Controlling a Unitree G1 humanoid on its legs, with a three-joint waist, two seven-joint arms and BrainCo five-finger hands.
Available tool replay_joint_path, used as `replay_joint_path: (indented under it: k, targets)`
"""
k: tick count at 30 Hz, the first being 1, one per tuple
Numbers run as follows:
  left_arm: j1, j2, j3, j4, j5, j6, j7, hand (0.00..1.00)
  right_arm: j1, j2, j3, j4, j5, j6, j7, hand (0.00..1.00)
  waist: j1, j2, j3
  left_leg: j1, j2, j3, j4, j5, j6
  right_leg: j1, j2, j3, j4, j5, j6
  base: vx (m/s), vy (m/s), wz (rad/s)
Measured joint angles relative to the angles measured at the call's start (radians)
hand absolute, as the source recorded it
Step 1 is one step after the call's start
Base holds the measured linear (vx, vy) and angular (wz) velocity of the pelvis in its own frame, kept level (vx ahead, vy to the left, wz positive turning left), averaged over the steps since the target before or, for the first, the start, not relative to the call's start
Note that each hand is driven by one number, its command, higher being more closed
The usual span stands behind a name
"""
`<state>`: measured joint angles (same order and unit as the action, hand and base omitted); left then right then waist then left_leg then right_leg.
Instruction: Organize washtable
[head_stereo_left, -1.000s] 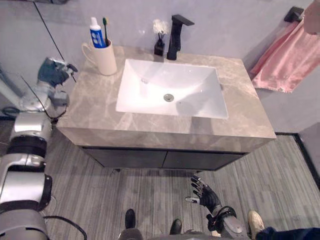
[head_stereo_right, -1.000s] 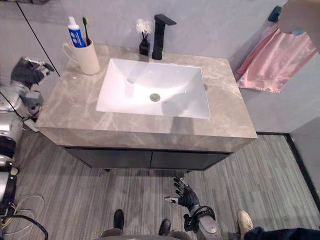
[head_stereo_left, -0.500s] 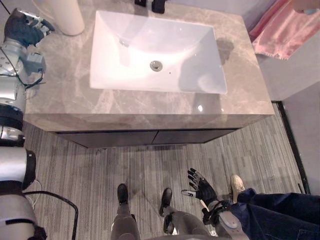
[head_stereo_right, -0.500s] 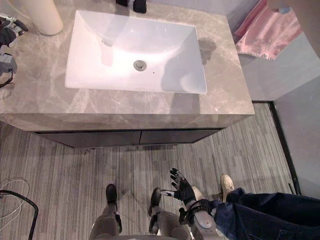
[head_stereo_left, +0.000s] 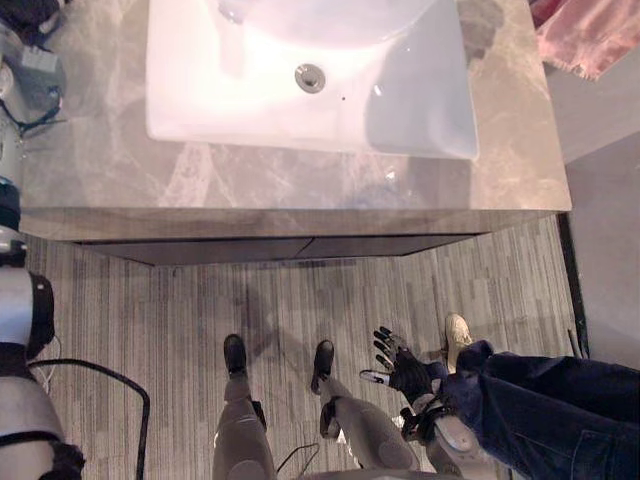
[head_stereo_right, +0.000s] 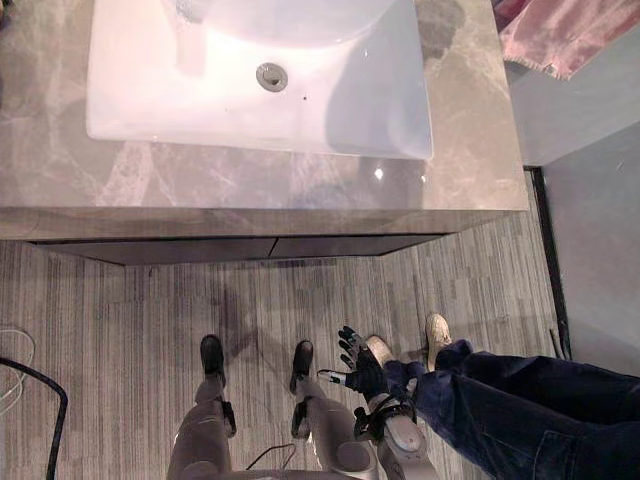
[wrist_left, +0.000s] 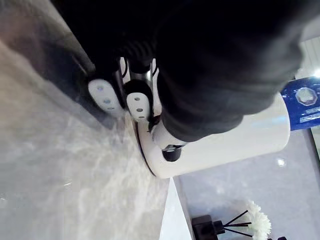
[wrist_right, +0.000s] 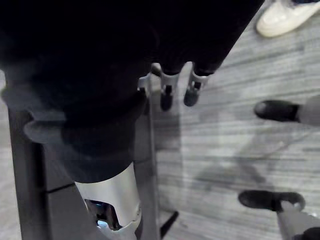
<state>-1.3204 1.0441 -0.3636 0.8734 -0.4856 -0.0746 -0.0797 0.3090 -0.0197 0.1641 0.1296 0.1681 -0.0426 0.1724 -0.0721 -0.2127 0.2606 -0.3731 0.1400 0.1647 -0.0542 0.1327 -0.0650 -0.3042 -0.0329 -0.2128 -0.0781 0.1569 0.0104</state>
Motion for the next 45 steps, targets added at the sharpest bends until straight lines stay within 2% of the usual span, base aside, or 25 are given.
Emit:
replay_joint_path:
  k: [6, 10, 14, 17, 26, 29, 45]
  targets:
    - [-0.039, 0.012, -0.013, 0.0, -0.001, -0.012, 0.01, 1.0, -0.001, 0.0, 0.0, 0.0, 0.001, -0.009, -0.005, 0.0, -0.008, 0.0, 0.014, -0.021, 0.001, 0.0, -0.009, 0.009, 0.006, -0.018, 0.002, 0.017, -0.017, 0.038, 0.014, -0.01, 0.054, -0.02]
    - [-0.083, 0.03, -0.028, 0.0, -0.001, -0.022, 0.019, 1.0, -0.001, 0.0, 0.001, -0.006, 0.02, -0.019, -0.021, 0.0, -0.025, -0.001, 0.016, -0.045, 0.004, -0.019, -0.038, 0.026, 0.003, -0.052, 0.002, 0.026, -0.018, 0.057, 0.029, -0.01, 0.054, 0.02]
    - [-0.12, 0.032, -0.028, -0.001, -0.003, -0.03, 0.02, 1.0, 0.0, 0.0, 0.003, -0.037, 0.022, -0.02, -0.021, 0.0, -0.024, 0.0, 0.036, -0.06, 0.021, -0.027, -0.038, 0.03, 0.005, -0.069, 0.018, 0.029, -0.019, 0.105, 0.033, -0.02, 0.062, -0.04]
    - [-0.132, 0.032, -0.038, -0.009, -0.004, -0.043, 0.022, 1.0, 0.0, 0.001, 0.004, -0.039, 0.022, -0.022, -0.021, 0.0, -0.024, 0.0, 0.036, -0.077, 0.017, -0.028, -0.038, 0.035, 0.008, -0.084, 0.014, 0.031, -0.019, 0.105, 0.033, -0.01, 0.058, 0.01]
    - [-0.193, 0.038, -0.039, -0.008, -0.012, -0.04, 0.046, 1.0, 0.016, 0.001, 0.004, -0.054, 0.029, -0.024, -0.027, 0.0, -0.025, -0.001, 0.036, -0.119, 0.021, -0.027, -0.038, 0.048, 0.001, -0.127, 0.017, 0.051, -0.02, 0.106, 0.034, -0.01, 0.038, -0.02]
    - [-0.216, 0.038, -0.039, -0.005, -0.024, -0.036, 0.061, 1.0, 0.028, 0.001, 0.004, -0.083, 0.03, -0.025, -0.036, 0.0, -0.025, 0.0, 0.036, -0.128, 0.035, -0.027, -0.039, 0.047, 0.002, -0.14, 0.03, 0.056, -0.02, 0.135, 0.057, -0.01, 0.041, -0.09]
    - [-0.273, 0.018, -0.015, -0.056, -0.031, -0.024, 0.078, 1.0, 0.068, 0.002, -0.006, -0.138, 0.038, -0.026, -0.039, 0.0, -0.022, -0.001, 0.035, -0.178, 0.04, -0.02, -0.039, 0.056, 0.005, -0.191, 0.033, 0.074, -0.021, 0.143, 0.051, 0.0, 0.068, -0.02]
